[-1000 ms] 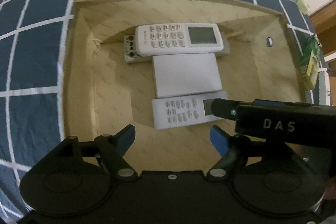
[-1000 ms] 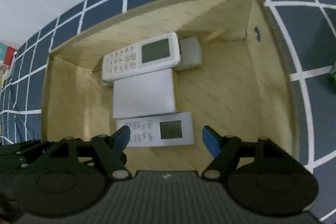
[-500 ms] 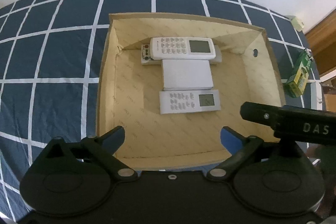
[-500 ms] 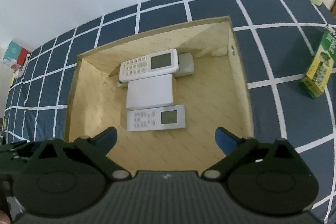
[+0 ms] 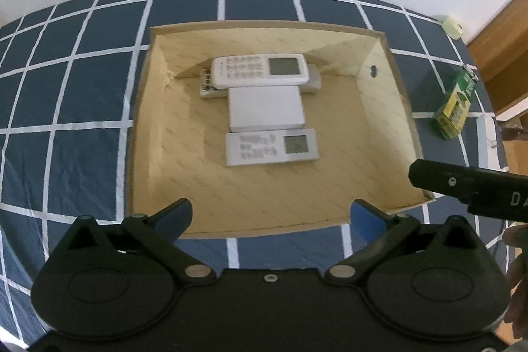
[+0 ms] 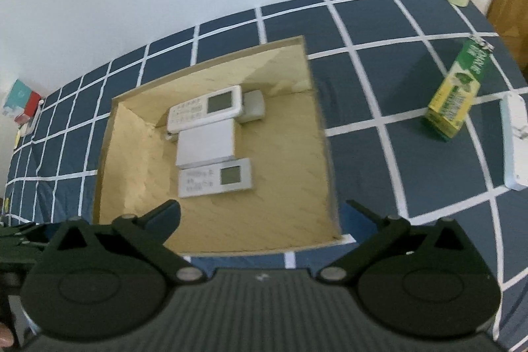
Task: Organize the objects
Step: 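Open both grippers to release the handset and raise them out, then move both grippers toward the white power strip on the bed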
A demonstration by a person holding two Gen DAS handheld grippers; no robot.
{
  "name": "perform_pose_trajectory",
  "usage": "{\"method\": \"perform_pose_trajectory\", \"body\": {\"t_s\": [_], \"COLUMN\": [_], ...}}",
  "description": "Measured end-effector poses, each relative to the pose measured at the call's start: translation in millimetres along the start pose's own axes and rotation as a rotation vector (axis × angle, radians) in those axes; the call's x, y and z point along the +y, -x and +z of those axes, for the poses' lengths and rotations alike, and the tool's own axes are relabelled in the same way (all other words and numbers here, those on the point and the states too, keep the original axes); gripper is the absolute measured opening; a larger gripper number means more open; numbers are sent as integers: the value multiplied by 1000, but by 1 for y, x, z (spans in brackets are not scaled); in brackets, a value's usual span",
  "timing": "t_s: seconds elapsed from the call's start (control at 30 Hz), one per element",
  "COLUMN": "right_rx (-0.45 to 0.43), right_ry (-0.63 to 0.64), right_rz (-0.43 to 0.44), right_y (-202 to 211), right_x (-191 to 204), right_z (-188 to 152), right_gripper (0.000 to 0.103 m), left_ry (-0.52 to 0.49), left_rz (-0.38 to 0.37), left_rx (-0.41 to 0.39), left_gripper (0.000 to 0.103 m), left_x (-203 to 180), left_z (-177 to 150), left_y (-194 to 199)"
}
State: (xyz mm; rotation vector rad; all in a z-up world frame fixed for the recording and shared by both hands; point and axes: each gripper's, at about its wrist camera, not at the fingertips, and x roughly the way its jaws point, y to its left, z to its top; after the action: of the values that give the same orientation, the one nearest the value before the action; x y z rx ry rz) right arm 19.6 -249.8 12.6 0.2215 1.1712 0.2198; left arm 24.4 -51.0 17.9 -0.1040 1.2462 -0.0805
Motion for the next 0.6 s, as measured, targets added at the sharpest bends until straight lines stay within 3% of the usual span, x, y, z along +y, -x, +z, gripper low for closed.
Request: {"method": "perform_pose_trajectory", "body": {"t_s": [0.23, 0.6], "right_rx": [-17, 2], "right_ry": [-17, 64], "right_rz": [-14, -33], "right_y": [19, 49], "right_x": [-44, -159], "right_z": [-3, 11], "right_gripper": [103, 103], "left_ry": [-47, -47], "left_rz": [-8, -1], "left_rx": [-6, 1], "left_gripper": [103, 103], "left_x": [-53, -168], "left_z": [-8, -14], "left_y": [1, -19]}}
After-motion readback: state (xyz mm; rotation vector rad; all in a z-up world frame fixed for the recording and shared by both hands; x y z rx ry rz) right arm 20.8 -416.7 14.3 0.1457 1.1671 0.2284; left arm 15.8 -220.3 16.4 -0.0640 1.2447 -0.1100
